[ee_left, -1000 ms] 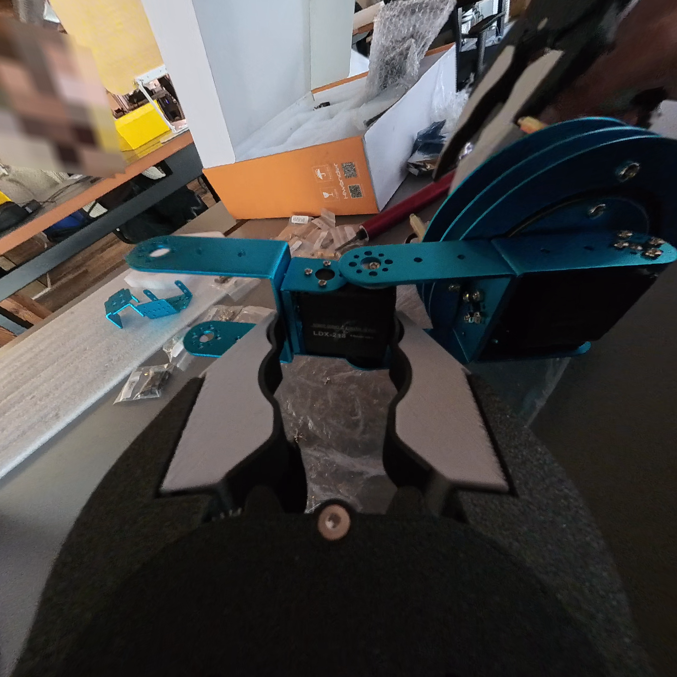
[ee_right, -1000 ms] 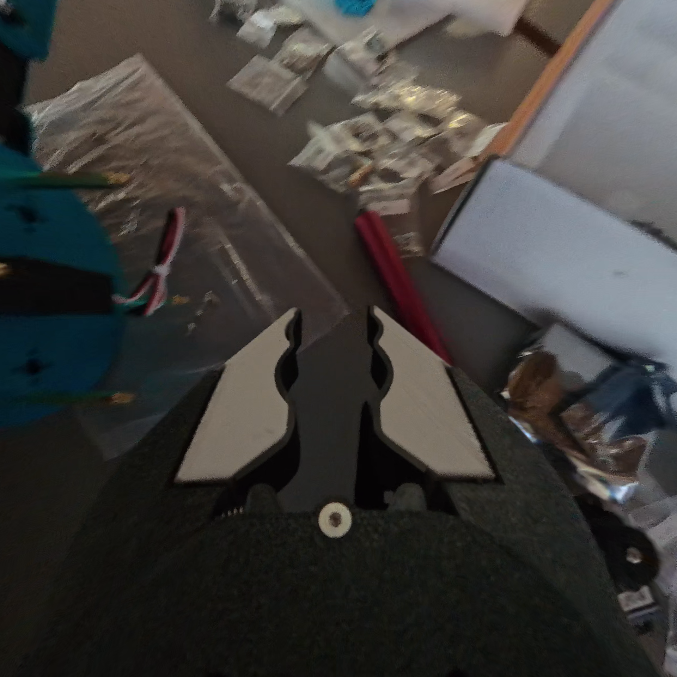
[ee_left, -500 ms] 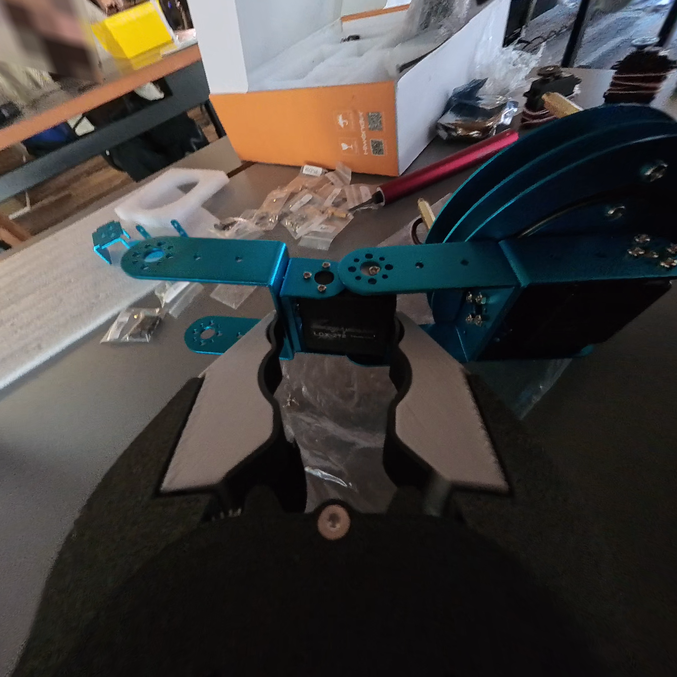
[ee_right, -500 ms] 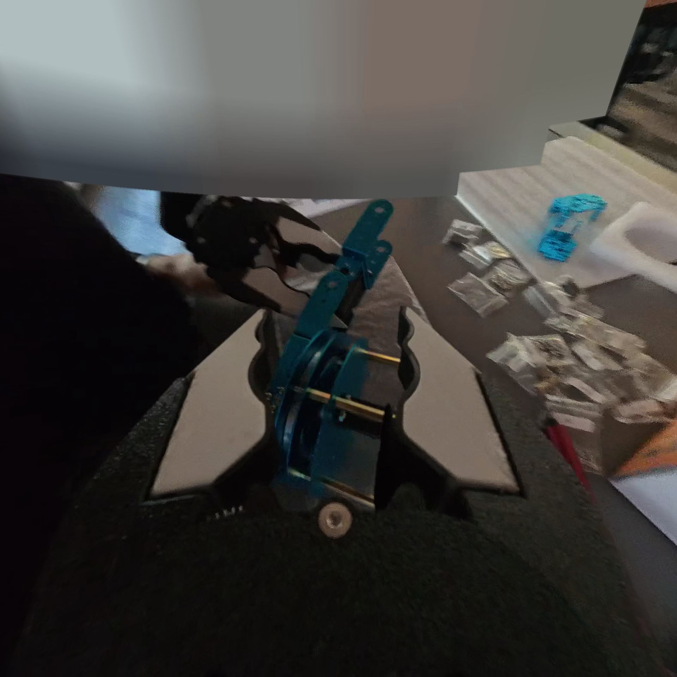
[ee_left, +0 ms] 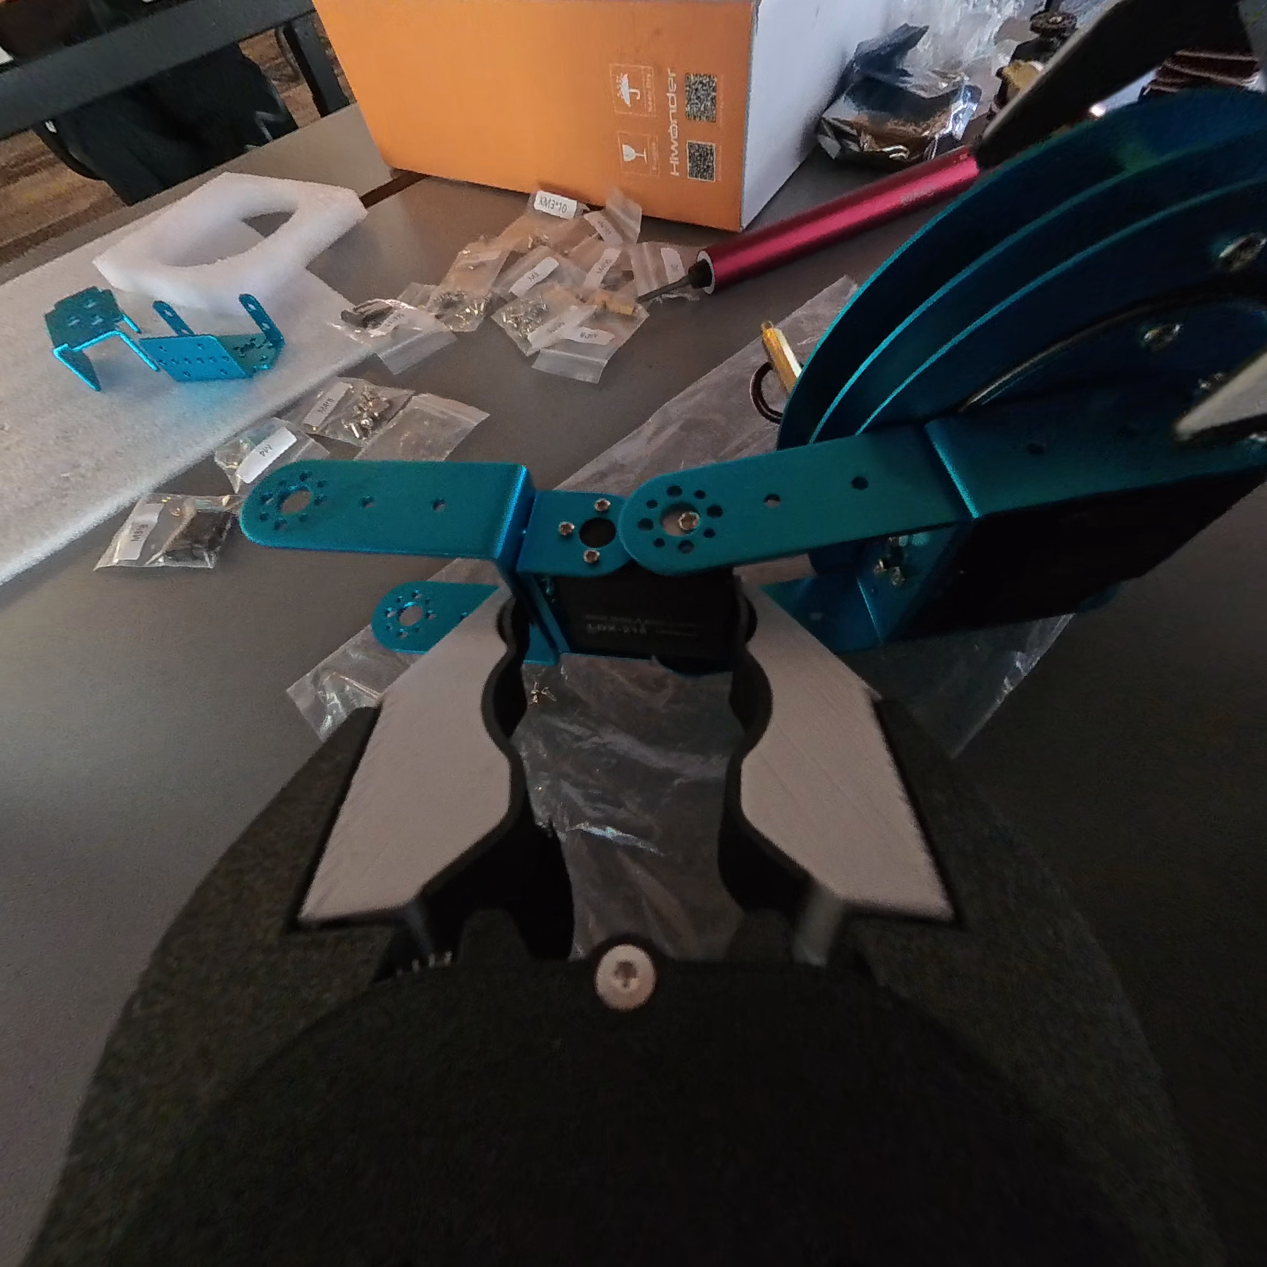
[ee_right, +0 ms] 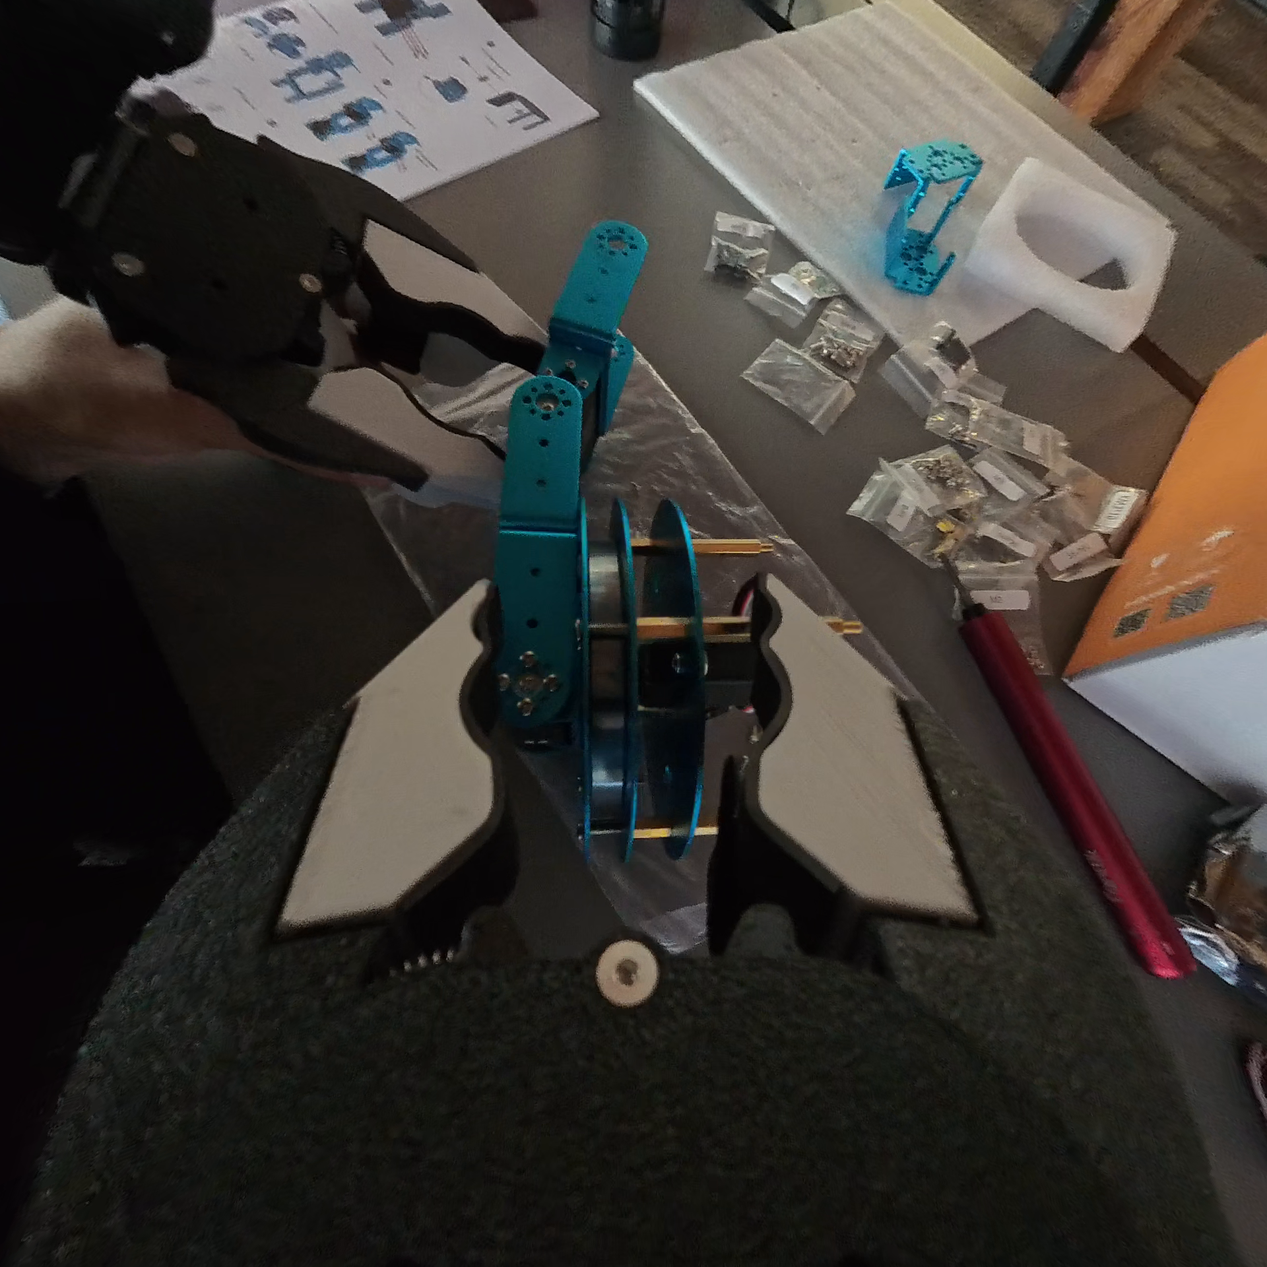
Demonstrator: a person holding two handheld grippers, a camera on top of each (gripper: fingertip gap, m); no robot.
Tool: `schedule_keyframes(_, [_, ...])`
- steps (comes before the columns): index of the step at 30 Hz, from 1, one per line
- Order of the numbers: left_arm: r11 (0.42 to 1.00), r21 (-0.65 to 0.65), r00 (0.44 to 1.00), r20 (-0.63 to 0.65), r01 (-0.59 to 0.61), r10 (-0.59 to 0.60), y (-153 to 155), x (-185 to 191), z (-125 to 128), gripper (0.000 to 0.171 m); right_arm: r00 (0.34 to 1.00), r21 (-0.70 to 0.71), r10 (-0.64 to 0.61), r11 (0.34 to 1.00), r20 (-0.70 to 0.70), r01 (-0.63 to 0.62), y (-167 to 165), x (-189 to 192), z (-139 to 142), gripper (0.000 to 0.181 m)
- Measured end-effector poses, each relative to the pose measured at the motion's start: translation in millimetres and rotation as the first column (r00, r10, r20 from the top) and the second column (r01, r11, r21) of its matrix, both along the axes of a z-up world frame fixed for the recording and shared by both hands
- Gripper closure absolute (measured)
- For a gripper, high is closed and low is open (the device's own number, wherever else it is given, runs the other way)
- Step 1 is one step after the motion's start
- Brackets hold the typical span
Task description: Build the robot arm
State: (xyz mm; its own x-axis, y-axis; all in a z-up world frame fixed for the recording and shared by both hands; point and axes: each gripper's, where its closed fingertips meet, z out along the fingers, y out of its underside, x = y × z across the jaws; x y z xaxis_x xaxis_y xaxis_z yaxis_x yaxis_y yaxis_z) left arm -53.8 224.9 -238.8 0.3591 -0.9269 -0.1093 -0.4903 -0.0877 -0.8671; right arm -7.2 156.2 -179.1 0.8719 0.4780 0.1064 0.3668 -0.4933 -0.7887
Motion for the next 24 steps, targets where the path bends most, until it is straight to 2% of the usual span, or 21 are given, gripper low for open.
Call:
schedule_keyframes(3, [1.0,-0.016,1.0,-0.021,0.002,-0.002,-0.7,-2.0,-4.0,0.114,0.999,0.006,-0.018,1.0,0.05,0.017,1.7,-3.0,-1.9,0.107])
schedule_keyframes(10, [1.0,-0.018,0.997,-0.071,-0.013,0.012,2.3,-6.0,-12.2,0.109,0.998,0.014,-0.007,1.0,0.061,0.006,5.7,-10.4,0.5,0.116])
schedule_keyframes(18, [1.0,-0.003,0.996,-0.091,-0.013,0.013,2.9,-8.9,-14.2,0.107,0.997,0.012,0.006,1.0,0.08,-0.007,9.9,-12.5,0.5,0.119])
schedule_keyframes(24, [0.999,0.036,0.995,-0.093,-0.02,0.024,1.9,-12.7,-11.7,0.104,1.0,0.043,0.008,0.999,0.022,-0.009,9.2,-12.1,10.9,0.117])
